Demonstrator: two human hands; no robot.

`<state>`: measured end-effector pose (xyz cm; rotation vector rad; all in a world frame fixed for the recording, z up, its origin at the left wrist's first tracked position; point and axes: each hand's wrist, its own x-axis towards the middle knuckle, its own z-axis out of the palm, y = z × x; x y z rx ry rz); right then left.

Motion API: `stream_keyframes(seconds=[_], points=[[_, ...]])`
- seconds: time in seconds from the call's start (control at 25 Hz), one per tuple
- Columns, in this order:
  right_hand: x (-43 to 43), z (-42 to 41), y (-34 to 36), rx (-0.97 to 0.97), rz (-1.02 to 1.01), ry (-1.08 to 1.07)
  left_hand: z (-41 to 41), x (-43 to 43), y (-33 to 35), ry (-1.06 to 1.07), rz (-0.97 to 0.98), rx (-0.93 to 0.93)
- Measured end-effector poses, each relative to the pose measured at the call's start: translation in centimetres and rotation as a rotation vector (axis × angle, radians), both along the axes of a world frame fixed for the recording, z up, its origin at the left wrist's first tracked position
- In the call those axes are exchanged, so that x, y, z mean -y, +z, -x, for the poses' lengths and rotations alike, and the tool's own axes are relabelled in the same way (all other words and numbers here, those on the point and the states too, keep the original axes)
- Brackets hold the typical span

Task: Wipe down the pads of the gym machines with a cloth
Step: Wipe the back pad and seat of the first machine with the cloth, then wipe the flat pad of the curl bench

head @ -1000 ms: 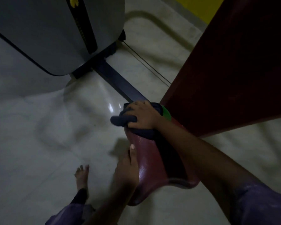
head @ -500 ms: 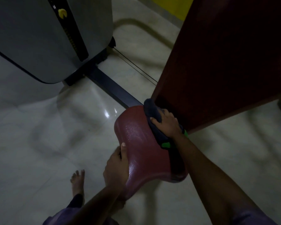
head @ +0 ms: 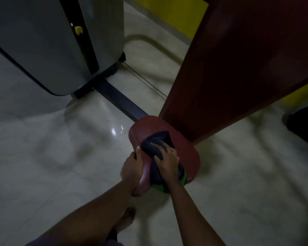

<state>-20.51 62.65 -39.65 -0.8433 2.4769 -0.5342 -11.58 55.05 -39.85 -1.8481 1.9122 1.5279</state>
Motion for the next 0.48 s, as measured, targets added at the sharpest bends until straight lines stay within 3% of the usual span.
stream_keyframes(seconds=[0.16,0.48], points=[[0.8,-1.6,4.4,0.109,0.200,-0.007,-2.5,1.2,2.6,0.096,-0.140,-0.220],[5.5,-14.4,13.1,0.242,0.483,-0.067,-16.1,6.4,9.9,0.255,-0.146,-0.487]])
